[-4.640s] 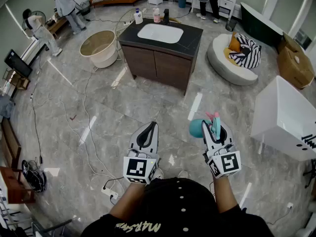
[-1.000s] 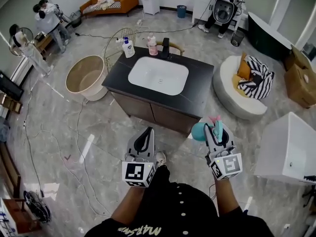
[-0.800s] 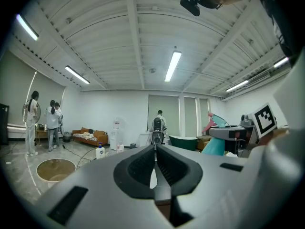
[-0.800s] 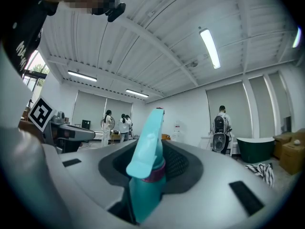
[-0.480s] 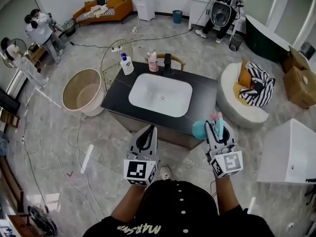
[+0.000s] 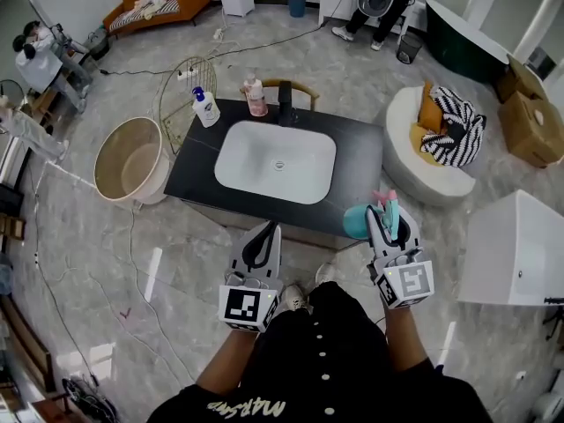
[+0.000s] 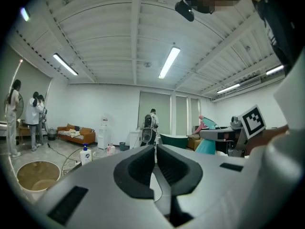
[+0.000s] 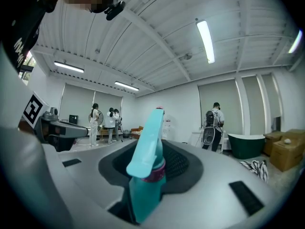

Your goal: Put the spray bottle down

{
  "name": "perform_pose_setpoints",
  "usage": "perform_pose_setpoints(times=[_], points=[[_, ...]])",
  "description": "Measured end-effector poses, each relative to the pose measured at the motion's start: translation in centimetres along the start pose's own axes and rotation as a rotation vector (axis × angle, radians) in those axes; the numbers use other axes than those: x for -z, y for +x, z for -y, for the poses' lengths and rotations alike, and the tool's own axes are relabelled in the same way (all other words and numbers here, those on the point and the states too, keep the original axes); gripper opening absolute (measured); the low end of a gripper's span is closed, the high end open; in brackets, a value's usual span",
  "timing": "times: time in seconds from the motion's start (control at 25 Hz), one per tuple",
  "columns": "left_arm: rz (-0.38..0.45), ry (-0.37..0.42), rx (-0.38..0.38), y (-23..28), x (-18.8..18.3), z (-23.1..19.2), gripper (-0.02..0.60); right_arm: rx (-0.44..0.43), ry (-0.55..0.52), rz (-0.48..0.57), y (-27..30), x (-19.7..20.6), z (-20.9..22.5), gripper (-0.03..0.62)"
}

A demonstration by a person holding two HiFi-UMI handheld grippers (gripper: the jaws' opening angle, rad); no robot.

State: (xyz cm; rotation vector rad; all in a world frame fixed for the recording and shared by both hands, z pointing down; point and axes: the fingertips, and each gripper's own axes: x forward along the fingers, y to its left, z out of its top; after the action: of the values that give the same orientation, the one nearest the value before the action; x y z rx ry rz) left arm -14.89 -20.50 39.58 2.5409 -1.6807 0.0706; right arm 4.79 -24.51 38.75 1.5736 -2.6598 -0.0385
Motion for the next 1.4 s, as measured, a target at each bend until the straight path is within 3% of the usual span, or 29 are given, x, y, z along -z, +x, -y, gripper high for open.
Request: perform_pose_setpoints(times=[0.76,1.4], points=[[-0.035,-0.009,0.017,10.5,-0.7,0.3,0.021,-0.012,0.004,-0.071,8.3,3.2,7.6,0.118],[-0.202,-0.08,0.054,13.0,6.9,1.7,0.021,-0.052,-0.032,-0.206,15.6,15.7,9.4,0.12]])
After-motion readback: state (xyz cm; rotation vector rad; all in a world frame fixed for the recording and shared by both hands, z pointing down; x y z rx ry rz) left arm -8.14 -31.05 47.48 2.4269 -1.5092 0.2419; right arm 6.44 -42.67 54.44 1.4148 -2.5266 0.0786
